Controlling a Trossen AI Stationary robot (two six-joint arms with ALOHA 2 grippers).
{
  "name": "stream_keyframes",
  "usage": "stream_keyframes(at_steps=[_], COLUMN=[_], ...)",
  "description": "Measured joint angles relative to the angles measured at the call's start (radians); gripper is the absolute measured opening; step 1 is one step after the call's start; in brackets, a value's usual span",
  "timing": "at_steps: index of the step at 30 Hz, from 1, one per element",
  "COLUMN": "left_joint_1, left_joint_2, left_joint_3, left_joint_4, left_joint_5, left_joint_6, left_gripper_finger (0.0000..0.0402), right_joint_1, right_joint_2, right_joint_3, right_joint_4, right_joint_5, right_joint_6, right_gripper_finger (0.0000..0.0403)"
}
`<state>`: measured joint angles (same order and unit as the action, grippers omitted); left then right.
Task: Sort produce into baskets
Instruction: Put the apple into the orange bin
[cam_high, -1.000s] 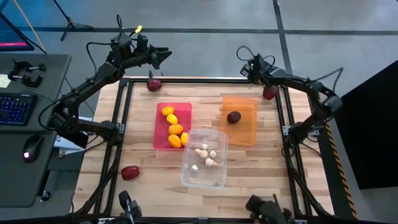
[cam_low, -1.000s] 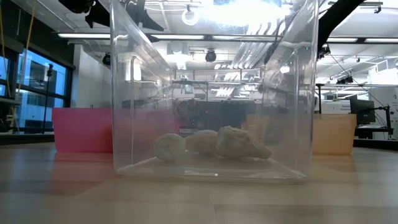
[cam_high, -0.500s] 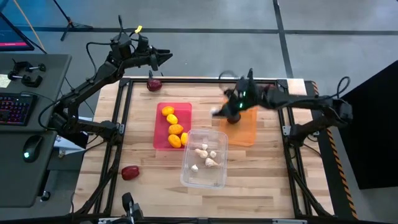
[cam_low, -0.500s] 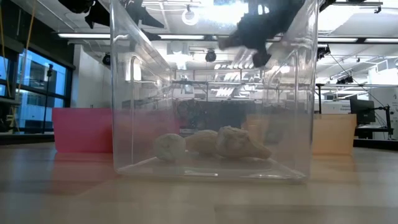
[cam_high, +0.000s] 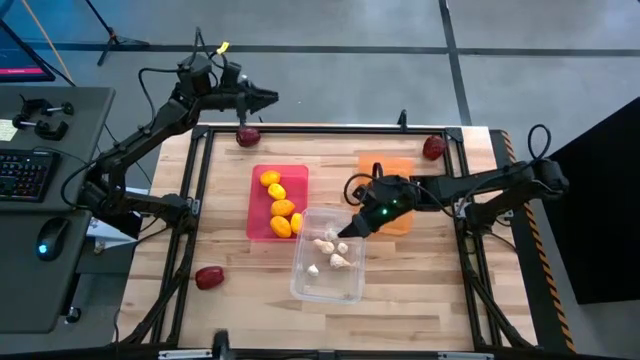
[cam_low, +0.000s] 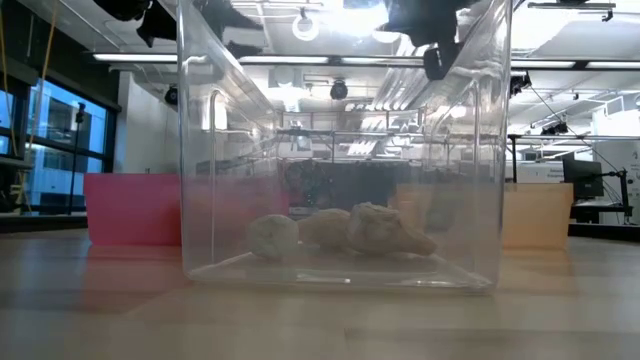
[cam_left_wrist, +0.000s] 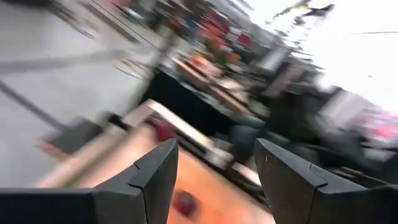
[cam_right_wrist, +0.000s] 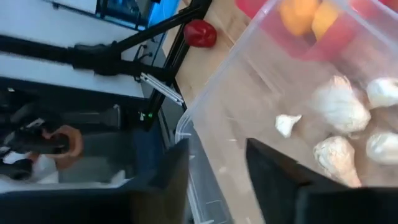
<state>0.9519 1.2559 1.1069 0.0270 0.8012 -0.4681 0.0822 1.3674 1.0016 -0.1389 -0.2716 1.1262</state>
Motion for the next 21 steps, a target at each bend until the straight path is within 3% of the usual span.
stream_keyframes(at_steps=[4,8,13,17,21], left_joint_1=[-0.098,-0.304,-0.678,-1.000,-1.275], left_joint_2=[-0.038,-0.116,-0.194,-0.216,-0.209], left_joint_3=[0.000,0.000,0.000,0.000,0.000], left_joint_4=[-0.022,-0.064,-0.232,-0.439,-0.630], left_joint_5=[0.074,-0.030,-0.390,-0.704,-0.940], left_joint_6=[-0.074,-0.081,-0.108,-0.259,-0.412], left_gripper_finger=[0.0200,0.0200,0.0200,0.0200,0.0200], right_joint_1=[0.009,0.003,0.012,0.038,0.056], right_joint_2=[0.000,0.000,0.000,0.000,0.000], right_joint_3=[0.000,0.000,0.000,0.000,0.000], right_joint_4=[0.001,-0.006,-0.072,-0.082,-0.074], right_joint_5=[0.002,-0.035,-0.056,0.005,0.034], right_joint_6=[-0.130,-0.268,-0.410,-0.498,-0.505], right_gripper_finger=[0.0208,0.0254,0.0266,0.0266,0.0266])
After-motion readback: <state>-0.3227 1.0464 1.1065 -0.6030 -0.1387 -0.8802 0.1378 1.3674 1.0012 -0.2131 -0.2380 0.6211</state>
